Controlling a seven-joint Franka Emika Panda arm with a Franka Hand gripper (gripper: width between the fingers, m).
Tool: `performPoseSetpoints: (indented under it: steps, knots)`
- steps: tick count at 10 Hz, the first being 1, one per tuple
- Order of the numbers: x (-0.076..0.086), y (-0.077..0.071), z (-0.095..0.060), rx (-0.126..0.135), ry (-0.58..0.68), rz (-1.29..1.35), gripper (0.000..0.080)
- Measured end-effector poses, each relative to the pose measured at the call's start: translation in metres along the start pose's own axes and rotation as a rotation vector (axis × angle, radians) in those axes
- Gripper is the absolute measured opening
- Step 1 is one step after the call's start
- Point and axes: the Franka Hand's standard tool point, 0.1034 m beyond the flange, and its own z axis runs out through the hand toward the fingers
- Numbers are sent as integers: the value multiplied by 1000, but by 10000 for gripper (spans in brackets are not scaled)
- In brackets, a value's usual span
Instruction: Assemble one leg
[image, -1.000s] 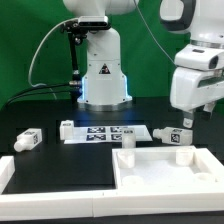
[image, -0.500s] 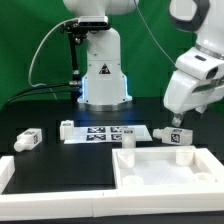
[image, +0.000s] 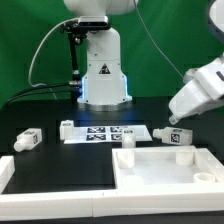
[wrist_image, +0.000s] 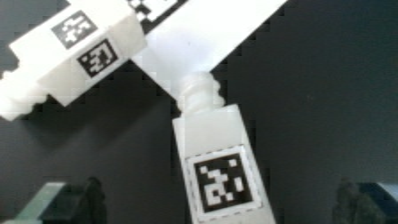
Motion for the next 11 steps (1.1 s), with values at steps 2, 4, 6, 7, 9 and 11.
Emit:
performPoseSetpoints:
  steps: [2,4,6,7,9,11]
  knots:
    - [6,4,10,11,-169,36,649]
    - [17,5,6,6,-172,80,649]
    - [20,2,9,6,-175,85,649]
    - [26,-2,13,4,-170,78,649]
    - [30,-4,22,4,-172,77,649]
    - [30,-3,24,7,-170,78,649]
